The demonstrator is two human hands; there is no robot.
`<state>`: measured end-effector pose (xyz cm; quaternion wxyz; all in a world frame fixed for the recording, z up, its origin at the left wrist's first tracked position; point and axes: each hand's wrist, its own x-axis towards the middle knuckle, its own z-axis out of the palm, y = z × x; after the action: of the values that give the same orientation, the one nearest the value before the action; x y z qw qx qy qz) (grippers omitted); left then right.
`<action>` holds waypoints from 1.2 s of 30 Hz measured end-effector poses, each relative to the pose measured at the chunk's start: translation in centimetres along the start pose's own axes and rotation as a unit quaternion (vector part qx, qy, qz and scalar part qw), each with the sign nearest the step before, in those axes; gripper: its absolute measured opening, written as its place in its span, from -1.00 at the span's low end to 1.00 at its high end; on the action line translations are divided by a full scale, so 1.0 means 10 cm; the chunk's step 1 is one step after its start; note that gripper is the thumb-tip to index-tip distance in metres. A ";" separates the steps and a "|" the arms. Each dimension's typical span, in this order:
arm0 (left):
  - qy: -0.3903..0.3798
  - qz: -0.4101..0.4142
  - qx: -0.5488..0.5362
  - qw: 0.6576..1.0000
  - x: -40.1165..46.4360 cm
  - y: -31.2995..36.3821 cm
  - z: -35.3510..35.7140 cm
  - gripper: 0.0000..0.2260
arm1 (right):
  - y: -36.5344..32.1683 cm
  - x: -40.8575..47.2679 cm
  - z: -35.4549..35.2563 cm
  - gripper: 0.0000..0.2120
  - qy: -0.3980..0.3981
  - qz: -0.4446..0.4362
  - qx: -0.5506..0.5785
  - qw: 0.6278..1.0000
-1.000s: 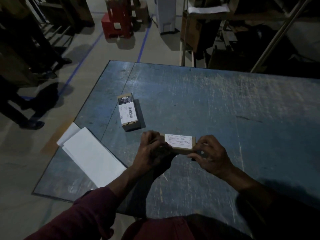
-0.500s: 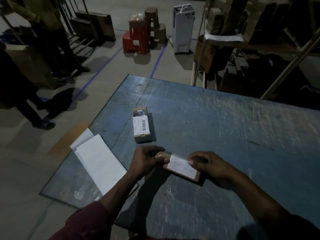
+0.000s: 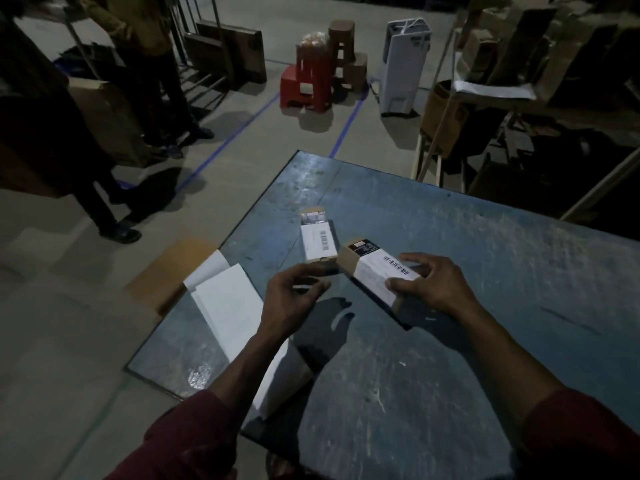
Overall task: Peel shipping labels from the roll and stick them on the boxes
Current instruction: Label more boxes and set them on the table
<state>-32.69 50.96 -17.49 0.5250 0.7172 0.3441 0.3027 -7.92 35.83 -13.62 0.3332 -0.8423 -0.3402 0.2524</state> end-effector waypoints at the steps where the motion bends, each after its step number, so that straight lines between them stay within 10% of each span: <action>1: 0.013 -0.006 0.013 1.000 -0.05 -0.06 -0.08 -0.86 | -0.02 0.04 0.02 -0.36 0.004 0.002 0.002 1.000; 11: 0.044 -0.065 0.074 0.994 -0.11 -0.41 -0.61 -0.89 | -0.28 0.30 -0.10 -0.66 0.040 0.024 0.040 0.998; 25: 0.003 -0.104 0.085 0.991 0.20 -0.41 -0.62 -0.84 | -0.58 0.65 1.14 -0.40 0.128 0.030 0.002 0.991; 36: -0.132 -0.054 0.093 0.985 0.11 -0.37 -0.10 -0.96 | 0.27 -0.74 0.53 -0.85 0.198 0.065 0.025 0.978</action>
<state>-33.50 53.14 -20.69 0.5121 0.7772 0.3365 0.1432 -14.98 30.95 -17.61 0.3979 -0.8873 -0.2054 0.1108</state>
